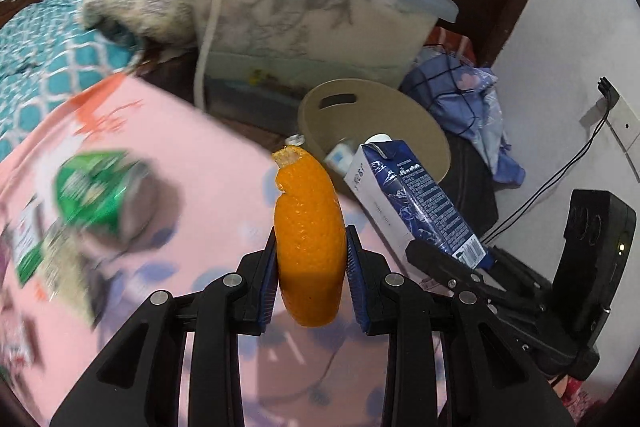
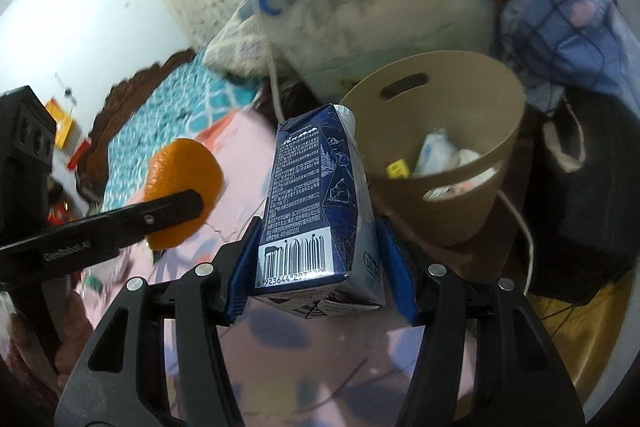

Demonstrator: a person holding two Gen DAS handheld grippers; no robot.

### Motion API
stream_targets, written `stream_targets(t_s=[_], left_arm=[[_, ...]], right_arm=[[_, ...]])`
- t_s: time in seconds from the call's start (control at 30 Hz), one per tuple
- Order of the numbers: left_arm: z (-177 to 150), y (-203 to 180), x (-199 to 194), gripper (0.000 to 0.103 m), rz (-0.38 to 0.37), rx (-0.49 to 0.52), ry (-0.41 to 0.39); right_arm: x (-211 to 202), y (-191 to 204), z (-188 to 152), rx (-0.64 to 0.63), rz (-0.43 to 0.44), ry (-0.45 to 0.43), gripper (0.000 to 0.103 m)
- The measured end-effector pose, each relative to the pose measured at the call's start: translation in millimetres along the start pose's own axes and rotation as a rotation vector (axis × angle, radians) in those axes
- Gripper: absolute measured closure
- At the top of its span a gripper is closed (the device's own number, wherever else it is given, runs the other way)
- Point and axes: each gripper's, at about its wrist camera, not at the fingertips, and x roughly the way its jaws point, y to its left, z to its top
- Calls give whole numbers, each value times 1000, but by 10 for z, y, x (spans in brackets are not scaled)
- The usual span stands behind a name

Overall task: Collect trash
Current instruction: 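Carry the peel and carton to the wastebasket and open both tools, then grasp the clear plastic bottle with the left tool while the right tool returns to the bed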

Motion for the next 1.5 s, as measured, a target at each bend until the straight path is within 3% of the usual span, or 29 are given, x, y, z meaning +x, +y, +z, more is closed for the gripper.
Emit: stream_targets(t_s=[0.3,0.33,0.43,0.67,0.9,1.1,1.4,1.5], left_arm=[[643,-396,719,73,-93,42,59],[722,-405,833,70,-94,33,68],[850,-384,1022,38,-82,-3,81],[854,-240,793,39,-9,-22,12],[392,165,88,39,108,-63,-94],[-268,746,-585,39,245,-152,-145],[-1509,1710,-1628,39,423,-384,-182],[-1742,2059,-1885,39,465,-487,-207]], right_arm=[[132,-534,419,152,-28,-30,44],[155,-567,453,161,-32,-30,43],[234,-647,518,193,-39,-17,34],[116,-587,454,185,-51,-80,32],[117,-235,308,136,9,-49,32],[269,308,91,62,100,37,33],[643,1362,-499,-127,236,230,45],[755,1646,-710,-188,254,288,47]])
